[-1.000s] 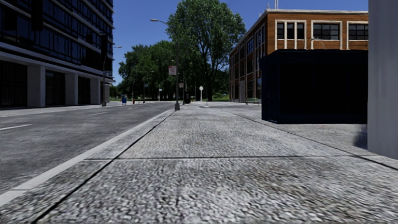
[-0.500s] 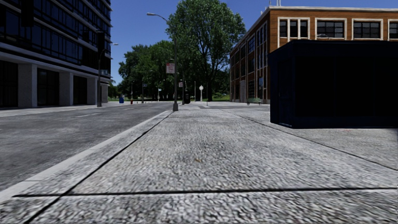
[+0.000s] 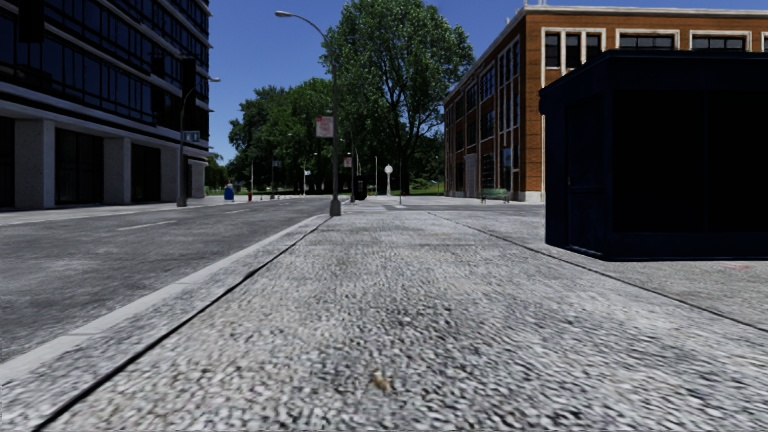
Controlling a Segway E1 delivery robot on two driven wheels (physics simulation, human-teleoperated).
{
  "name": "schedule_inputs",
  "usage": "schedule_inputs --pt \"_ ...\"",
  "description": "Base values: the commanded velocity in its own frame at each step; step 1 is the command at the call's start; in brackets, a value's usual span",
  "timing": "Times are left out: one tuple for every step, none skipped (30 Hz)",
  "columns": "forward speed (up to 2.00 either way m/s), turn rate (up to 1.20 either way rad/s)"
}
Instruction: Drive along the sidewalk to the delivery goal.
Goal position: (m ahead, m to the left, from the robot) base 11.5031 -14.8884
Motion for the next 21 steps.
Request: schedule_inputs --pt "2.00 0.00" --pt "2.00 0.00" --pt "2.00 0.00" --pt "2.00 0.00" --pt "2.00 0.00" --pt "2.00 0.00" --pt "2.00 0.00" --pt "2.00 0.00" --pt "2.00 0.00" --pt "2.00 0.00" --pt "2.00 0.00" --pt "2.00 0.00" --pt "2.00 0.00" --pt "2.00 0.00" --pt "2.00 0.00" --pt "2.00 0.00" --pt "2.00 0.00" --pt "2.00 0.00" --pt "2.00 0.00" --pt "2.00 0.00" --pt "2.00 0.00"
